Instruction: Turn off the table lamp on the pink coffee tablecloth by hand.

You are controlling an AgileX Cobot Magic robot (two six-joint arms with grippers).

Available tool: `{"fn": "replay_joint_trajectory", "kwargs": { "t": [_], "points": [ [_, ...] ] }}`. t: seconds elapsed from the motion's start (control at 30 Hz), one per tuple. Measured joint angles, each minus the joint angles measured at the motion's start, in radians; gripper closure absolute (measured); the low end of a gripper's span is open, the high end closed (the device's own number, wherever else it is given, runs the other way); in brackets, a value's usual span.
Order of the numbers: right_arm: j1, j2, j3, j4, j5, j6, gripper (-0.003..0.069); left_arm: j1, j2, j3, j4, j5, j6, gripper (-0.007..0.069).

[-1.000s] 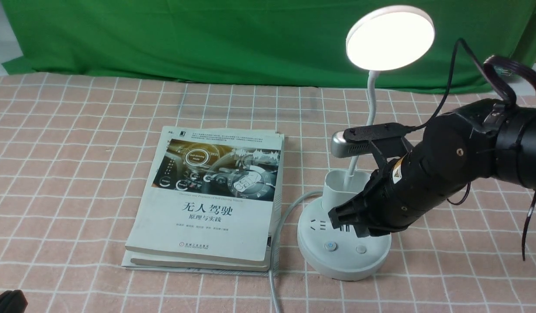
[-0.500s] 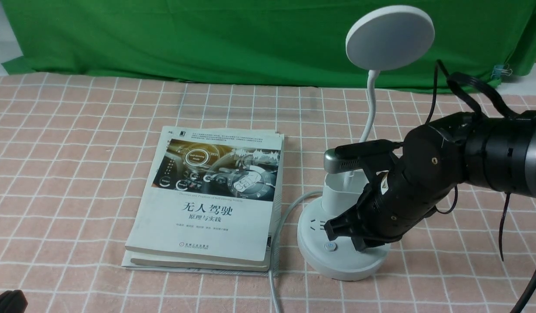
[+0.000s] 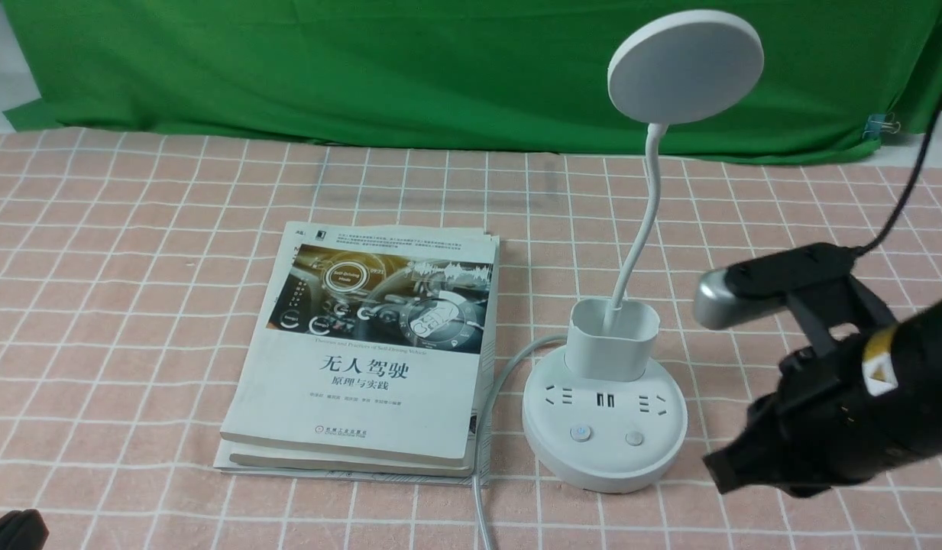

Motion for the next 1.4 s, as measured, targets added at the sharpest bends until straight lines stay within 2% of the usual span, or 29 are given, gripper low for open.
{"fn": "replay_joint_trajectory", "kwargs": {
  "t": [0.13,0.37,0.43,0.5,0.7,0.77,0.8,0.87,1.1,1.4],
  "points": [
    [0.0,-0.121,0.021,0.0,0.038,-0.005,0.0592,0.0,0.0,0.0,0.0,0.0,0.0,0.0618],
    [0.0,-0.223,0.021,0.0,-0.05,-0.007,0.0573,0.0,0.0,0.0,0.0,0.0,0.0,0.0618],
    [0.0,-0.233,0.023,-0.005,-0.071,-0.007,0.0574,0.0,0.0,0.0,0.0,0.0,0.0,0.0618],
    [-0.014,-0.268,0.038,-0.018,-0.105,-0.015,0.0607,0.0,0.0,0.0,0.0,0.0,0.0,0.0618],
    [-0.147,-0.431,0.218,-0.022,-0.231,-0.061,0.0623,0.0,0.0,0.0,0.011,0.0,0.0,0.0618],
    [-0.244,-0.59,0.378,-0.023,-0.32,-0.088,0.0623,0.0,0.0,0.0,0.012,0.0,0.0,0.0618],
    [-0.244,-0.59,0.391,-0.023,-0.327,-0.092,0.0623,0.0,0.0,0.0,0.013,0.0,0.0,0.0618],
    [-0.342,-0.781,0.558,-0.026,-0.418,-0.107,0.0623,0.0,0.0,0.0,0.015,0.0,0.0,0.0618],
    [-0.499,-1.154,0.835,-0.026,-0.501,-0.164,0.0623,0.0,0.0,0.0,0.015,0.0,0.0,0.0618],
    [-0.52,-1.265,0.866,-0.026,-0.481,-0.229,0.0623,0.0,0.0,0.0,0.016,0.0,0.0,0.0618]
  ]
}}
